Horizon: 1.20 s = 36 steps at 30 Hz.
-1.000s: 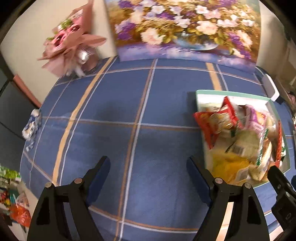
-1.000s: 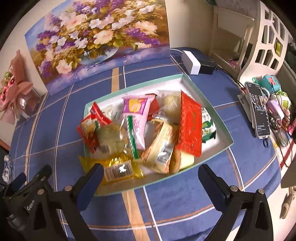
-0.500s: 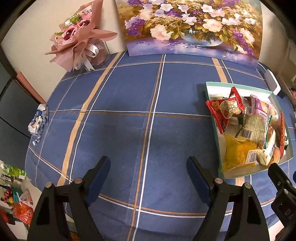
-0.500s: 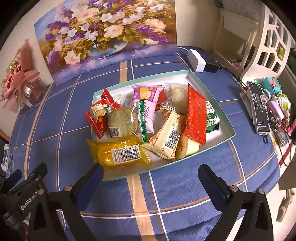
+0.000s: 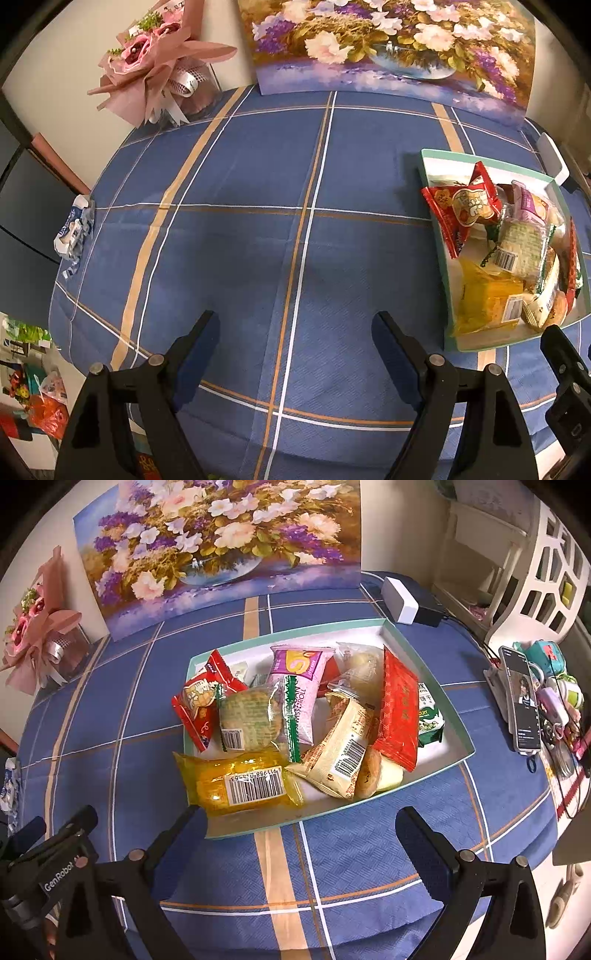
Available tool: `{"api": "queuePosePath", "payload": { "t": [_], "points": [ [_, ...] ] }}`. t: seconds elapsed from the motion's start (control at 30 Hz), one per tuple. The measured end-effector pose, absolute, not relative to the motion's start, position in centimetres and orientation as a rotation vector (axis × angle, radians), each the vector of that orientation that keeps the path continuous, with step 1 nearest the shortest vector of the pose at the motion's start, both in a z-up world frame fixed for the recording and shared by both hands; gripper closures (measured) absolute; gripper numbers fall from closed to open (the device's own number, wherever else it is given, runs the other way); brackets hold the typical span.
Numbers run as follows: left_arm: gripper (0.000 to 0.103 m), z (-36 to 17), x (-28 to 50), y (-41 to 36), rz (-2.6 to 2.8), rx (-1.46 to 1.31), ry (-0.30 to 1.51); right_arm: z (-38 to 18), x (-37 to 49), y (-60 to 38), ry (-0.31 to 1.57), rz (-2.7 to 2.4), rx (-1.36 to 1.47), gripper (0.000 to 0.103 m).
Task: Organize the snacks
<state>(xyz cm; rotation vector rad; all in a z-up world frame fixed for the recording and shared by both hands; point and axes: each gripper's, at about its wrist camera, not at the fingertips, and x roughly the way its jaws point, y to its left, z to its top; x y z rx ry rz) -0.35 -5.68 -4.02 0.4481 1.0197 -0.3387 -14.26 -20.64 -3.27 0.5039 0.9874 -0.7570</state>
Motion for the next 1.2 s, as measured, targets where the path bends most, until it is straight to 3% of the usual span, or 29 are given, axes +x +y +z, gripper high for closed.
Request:
{"api": "queuePosePath", "payload": {
  "t": [1.2],
  "points": [
    [0.018,-3.78,0.44,-5.31,-0.349,0.428,1.033,-3.04,-13.89,-20.7,0.991,-0.74,0.471,0.0]
  ]
}}
